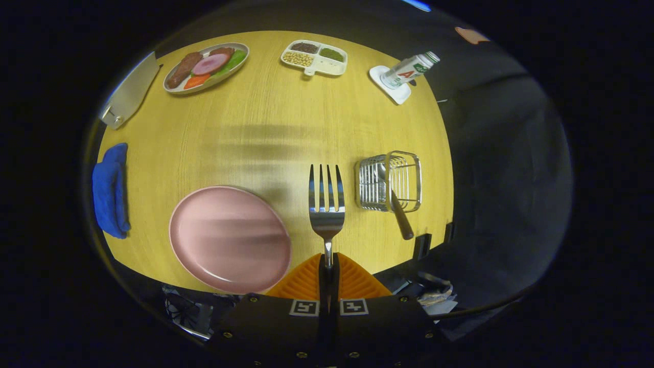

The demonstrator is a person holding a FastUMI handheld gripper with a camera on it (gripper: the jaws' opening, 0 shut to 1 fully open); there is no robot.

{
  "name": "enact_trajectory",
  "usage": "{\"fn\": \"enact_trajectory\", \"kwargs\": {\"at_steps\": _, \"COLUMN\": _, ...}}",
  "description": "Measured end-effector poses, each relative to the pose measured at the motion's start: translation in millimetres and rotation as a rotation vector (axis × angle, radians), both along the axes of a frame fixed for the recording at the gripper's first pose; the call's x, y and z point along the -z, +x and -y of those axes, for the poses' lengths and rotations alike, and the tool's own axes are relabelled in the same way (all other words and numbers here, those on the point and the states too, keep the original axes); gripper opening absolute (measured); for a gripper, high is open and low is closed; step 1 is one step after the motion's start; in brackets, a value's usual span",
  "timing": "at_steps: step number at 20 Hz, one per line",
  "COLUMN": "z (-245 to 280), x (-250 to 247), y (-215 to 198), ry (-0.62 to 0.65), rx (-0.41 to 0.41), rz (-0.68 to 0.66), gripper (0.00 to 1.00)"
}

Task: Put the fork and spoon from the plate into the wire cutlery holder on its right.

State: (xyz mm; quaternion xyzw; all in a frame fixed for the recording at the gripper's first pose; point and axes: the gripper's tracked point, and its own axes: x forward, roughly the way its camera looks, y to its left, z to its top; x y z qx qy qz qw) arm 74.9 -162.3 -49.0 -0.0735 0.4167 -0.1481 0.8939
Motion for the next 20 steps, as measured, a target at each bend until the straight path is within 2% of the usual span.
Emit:
{"fn": "enact_trajectory", "kwargs": {"at_steps": 10, "z": 98.5, "x": -35.7, "y": -27.8, "ry": -0.012, "rx": 0.166, "rz": -0.020, "gripper": 0.01}}
{"fn": "enact_trajectory", "kwargs": {"at_steps": 17, "z": 140.9, "x": -12.2, "y": -14.3, "ry": 0.026, "rx": 0.171, "rz": -0.177, "gripper": 0.00}}
{"fn": "enact_trajectory", "kwargs": {"at_steps": 20, "z": 148.3, "x": -4.0, "y": -2.6, "ry": 0.054, "rx": 0.130, "rz": -0.257, "gripper": 0.01}}
